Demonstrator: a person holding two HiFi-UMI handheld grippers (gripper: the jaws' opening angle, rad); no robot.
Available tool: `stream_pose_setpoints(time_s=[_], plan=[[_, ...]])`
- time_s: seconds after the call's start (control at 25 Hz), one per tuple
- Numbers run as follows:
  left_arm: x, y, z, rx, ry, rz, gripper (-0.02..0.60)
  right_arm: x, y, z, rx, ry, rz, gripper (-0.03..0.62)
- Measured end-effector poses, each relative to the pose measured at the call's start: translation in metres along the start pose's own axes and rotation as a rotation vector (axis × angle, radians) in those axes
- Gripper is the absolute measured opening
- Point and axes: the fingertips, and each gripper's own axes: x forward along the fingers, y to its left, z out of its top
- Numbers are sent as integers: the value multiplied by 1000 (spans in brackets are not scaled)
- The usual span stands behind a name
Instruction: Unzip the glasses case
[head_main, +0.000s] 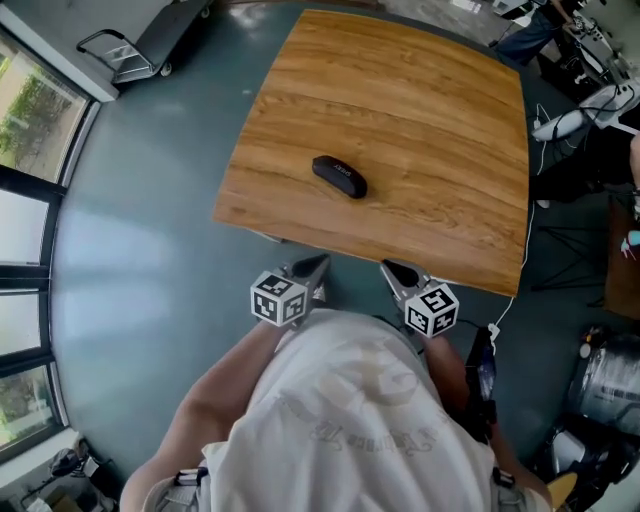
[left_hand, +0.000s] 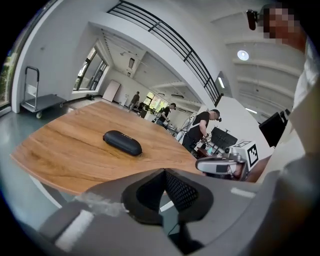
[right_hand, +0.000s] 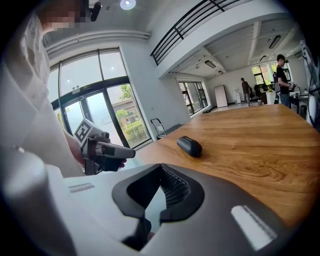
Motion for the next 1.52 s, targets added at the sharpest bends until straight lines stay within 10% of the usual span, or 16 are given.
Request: stream_pose_setpoints(time_s=[0.36,0.76,1.28,1.52], plan=[[20,48,25,-70,94,-86,3,32,-22,30,38,-17,-145,8],[49,66,43,-90,110,-24,3,47,-52,39,63,-18,-117,8],[109,98,54,-446,121,151,6,59,-99,49,96,-27,-2,8],[133,121,65,-651,66,232,195,57,-121,47,128,-30,8,8]])
